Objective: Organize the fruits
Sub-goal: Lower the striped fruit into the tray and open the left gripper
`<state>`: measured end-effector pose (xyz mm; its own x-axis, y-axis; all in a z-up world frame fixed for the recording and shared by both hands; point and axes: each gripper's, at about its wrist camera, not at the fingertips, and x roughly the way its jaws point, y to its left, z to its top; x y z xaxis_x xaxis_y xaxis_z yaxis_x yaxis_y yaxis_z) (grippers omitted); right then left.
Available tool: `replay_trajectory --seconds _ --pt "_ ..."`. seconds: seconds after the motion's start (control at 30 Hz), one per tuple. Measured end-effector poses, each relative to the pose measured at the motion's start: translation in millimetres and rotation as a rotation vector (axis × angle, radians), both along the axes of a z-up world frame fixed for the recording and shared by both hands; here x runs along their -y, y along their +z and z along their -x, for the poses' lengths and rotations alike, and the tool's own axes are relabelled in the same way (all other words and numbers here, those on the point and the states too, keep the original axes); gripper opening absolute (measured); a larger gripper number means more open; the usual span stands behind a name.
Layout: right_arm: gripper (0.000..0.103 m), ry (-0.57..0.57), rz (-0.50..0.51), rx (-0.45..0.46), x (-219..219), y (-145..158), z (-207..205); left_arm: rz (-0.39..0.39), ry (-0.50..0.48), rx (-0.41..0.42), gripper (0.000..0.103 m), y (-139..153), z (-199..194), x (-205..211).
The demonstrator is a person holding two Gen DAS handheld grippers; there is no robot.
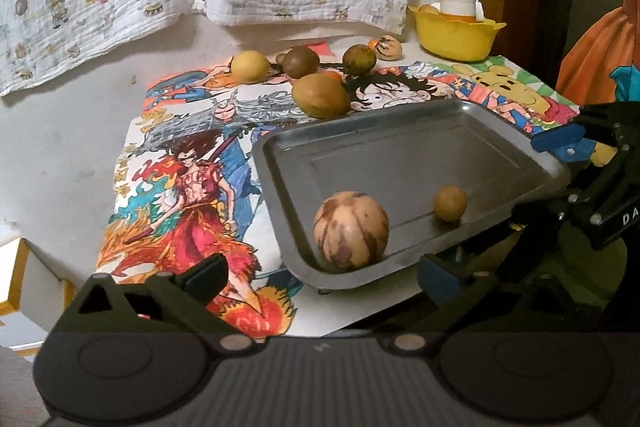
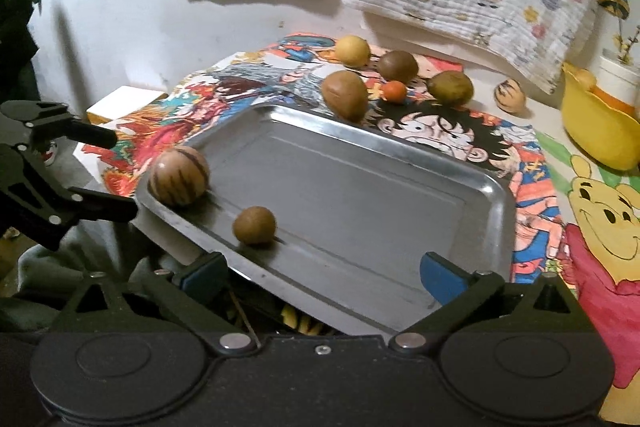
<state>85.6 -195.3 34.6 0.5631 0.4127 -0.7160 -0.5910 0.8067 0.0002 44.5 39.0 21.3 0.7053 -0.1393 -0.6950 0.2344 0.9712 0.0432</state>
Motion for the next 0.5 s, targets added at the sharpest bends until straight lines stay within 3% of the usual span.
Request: replay_trajectory --seconds 0.5 --pt "0.102 -0.018 0.014 0.017 -1.5 5.8 -34.1 0.003 0.081 0.023 0.102 19.0 -26.6 -20.1"
